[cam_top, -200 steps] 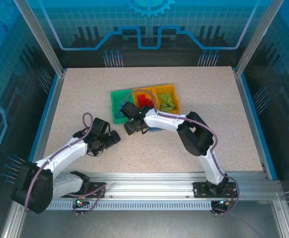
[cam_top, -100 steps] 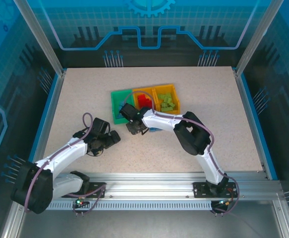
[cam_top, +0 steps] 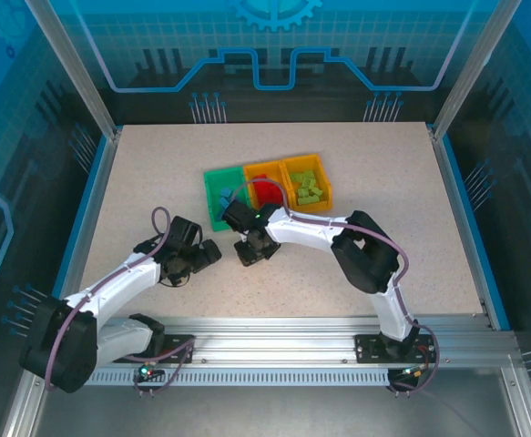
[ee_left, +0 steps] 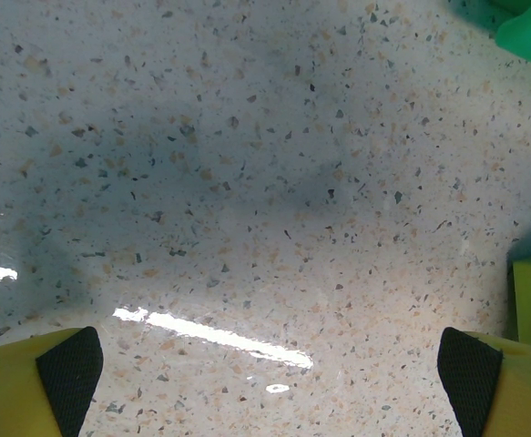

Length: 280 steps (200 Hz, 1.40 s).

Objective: Sort the legos into containers by color

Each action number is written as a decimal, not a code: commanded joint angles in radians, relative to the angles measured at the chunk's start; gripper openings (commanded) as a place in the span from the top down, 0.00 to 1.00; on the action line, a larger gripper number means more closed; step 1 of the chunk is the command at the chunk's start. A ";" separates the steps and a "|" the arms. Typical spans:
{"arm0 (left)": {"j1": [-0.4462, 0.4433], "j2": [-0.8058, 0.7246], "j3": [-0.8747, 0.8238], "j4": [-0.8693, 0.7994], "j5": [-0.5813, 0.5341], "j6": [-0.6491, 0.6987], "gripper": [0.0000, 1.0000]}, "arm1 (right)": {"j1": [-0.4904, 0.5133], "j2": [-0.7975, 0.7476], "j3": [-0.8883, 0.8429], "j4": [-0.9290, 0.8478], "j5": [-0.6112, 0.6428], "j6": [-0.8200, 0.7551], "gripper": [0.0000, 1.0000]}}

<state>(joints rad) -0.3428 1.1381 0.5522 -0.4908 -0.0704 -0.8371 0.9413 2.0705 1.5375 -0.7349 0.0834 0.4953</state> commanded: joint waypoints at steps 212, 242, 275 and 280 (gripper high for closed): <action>-0.254 0.341 0.276 0.050 -0.009 -0.003 0.01 | -0.565 0.138 0.459 -0.187 0.048 -0.067 0.41; -0.280 0.397 0.332 0.053 -0.006 -0.002 0.01 | -0.557 0.060 0.382 -0.129 0.041 -0.072 0.19; -0.296 0.448 0.382 0.058 -0.002 -0.009 0.01 | -0.569 -0.090 0.248 -0.050 0.083 -0.076 0.20; -0.300 0.456 0.390 0.059 -0.002 -0.010 0.01 | -0.575 -0.109 0.233 -0.044 0.089 -0.078 0.21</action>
<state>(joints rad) -0.6250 1.5593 0.8951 -0.4347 -0.0662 -0.8375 0.3916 2.0937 1.8290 -0.8242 0.1318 0.4210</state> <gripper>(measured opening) 0.989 0.806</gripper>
